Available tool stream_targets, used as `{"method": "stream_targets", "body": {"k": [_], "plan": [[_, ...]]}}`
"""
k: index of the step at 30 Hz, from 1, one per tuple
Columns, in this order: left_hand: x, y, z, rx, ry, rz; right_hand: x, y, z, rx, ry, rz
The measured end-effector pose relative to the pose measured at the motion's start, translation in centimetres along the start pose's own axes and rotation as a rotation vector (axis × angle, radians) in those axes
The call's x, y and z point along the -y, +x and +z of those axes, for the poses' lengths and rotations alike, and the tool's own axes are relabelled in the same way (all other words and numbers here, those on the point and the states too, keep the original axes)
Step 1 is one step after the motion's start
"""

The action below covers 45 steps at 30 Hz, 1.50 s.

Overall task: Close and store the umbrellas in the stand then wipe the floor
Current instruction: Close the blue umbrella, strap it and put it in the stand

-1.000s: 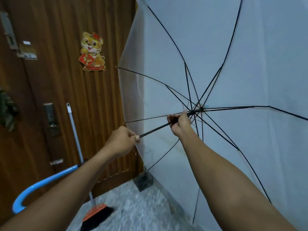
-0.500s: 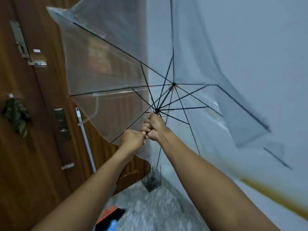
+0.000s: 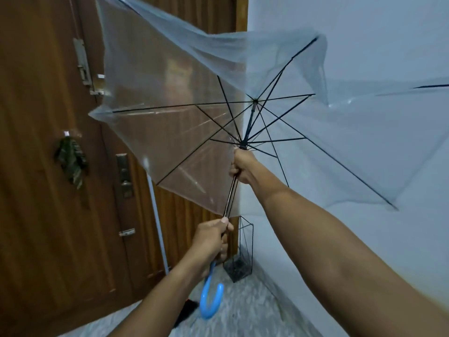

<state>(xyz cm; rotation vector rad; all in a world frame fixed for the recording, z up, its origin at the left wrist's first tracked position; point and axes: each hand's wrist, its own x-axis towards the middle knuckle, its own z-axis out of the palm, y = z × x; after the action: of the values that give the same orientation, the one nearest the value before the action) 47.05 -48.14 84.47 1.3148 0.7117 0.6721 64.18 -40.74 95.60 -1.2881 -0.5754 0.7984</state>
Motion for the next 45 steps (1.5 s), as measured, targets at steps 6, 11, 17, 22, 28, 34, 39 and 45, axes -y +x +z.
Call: {"method": "stream_targets", "body": {"k": [6,11,17,22,28,34,39,45], "plan": [[-0.4,1.3,-0.7,-0.041,-0.044,-0.046,-2.1,-3.0,1.4,0.138,-0.02,0.065],[-0.6,3.1,-1.8,0.075,-0.329,-0.204,-6.0,-3.8,2.1,0.208,0.008,0.175],[0.7,3.0,-1.4,0.112,-0.376,-0.277,-7.8,-3.7,1.2,0.059,-0.02,0.199],[1.2,1.0,-1.2,0.162,-0.155,-0.25,-6.6,-3.8,1.1,-0.046,-0.149,0.126],[1.9,0.7,-1.1,0.069,-0.223,-0.243,-5.1,-2.7,0.8,-0.104,-0.255,0.076],[1.0,1.6,-1.1,-0.026,-0.179,-0.189,-5.0,-2.9,1.2,-0.037,-0.244,0.053],[-0.4,3.7,-1.2,-0.137,-0.191,-0.171,-8.5,-5.1,2.4,0.101,-0.231,0.085],[0.1,4.1,-1.5,-0.183,-0.145,-0.136,-9.5,-6.2,1.3,0.157,-0.332,0.12]]}}
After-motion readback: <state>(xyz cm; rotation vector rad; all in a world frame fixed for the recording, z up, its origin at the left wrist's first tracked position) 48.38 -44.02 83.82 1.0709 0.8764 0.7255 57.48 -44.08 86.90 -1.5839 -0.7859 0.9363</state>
